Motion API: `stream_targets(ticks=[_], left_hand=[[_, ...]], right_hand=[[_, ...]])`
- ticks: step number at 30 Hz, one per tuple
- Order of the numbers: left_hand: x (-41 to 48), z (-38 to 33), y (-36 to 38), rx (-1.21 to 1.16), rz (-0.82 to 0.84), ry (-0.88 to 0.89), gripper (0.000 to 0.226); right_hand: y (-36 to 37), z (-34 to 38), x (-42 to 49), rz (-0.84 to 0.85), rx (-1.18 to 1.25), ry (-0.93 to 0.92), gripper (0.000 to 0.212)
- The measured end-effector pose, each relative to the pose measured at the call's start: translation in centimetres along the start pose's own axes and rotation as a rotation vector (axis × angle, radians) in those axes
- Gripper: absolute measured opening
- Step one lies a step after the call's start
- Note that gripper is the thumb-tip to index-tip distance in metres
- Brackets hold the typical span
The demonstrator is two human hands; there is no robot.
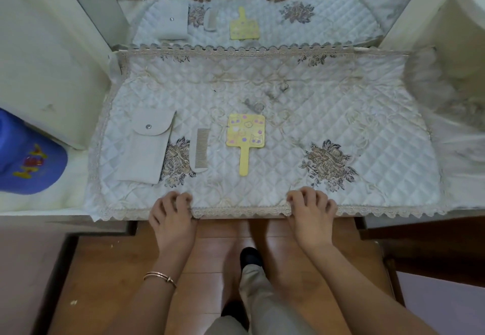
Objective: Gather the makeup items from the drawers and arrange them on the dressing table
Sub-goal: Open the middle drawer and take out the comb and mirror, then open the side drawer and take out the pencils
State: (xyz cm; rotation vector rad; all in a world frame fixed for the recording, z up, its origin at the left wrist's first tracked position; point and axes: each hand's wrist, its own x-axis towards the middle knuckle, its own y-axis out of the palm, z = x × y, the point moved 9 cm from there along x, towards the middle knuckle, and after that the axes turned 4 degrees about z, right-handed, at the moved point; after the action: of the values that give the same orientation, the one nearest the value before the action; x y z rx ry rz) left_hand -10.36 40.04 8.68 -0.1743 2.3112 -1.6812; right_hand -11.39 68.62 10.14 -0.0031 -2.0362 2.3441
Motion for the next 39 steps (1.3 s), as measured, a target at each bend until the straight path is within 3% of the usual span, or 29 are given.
stream_targets(ticks=[5, 8, 10, 14, 18, 20, 23, 26, 33, 39], left_hand=[[-1.3, -0.4, -0.3, 0.004, 0.014, 0.141, 0.049], [-3.4, 0.1, -0.8, -0.018, 0.038, 0.253, 0.048], [-5.9, 1.0, -0.5, -0.078, 0.108, 0.289, 0.04], [-13.7, 5.0, 4.3, -0.111, 0.496, 0.269, 0.033], [-22.0, 11.8, 10.5, -0.06, 0.876, 0.069, 0.023], [-25.1, 13.5, 11.6, -0.089, 0.922, 0.019, 0.01], [-27.4, 13.4, 12.1, -0.163, 0.907, -0.003, 0.036], [-28.9, 11.6, 13.2, -0.138, 1.013, -0.046, 0.016], [-31.4, 1.9, 17.0, -0.296, 0.975, -0.267, 0.02], [-34.2, -11.7, 17.4, -0.427, 0.921, -0.176, 0.024]], right_hand=[[-1.1, -0.1, -0.8, 0.109, 0.044, -0.046, 0.043], [-1.0, -1.0, -4.4, 0.201, 0.143, -0.04, 0.045], [-0.5, -2.7, -9.0, 0.23, 0.278, 0.096, 0.047], [3.5, -5.4, -22.3, 0.433, 0.556, 0.482, 0.045], [7.1, -6.3, -36.5, 0.592, 0.804, 0.818, 0.021], [7.7, -7.1, -41.8, 0.595, 0.858, 0.96, 0.027], [8.3, -9.1, -46.6, 0.567, 0.95, 1.141, 0.032], [9.0, -11.2, -49.6, 0.61, 1.041, 1.258, 0.037], [9.1, -20.9, -50.3, 0.655, 1.044, 1.206, 0.039], [6.4, -33.6, -47.4, 0.577, 1.021, 1.141, 0.032]])
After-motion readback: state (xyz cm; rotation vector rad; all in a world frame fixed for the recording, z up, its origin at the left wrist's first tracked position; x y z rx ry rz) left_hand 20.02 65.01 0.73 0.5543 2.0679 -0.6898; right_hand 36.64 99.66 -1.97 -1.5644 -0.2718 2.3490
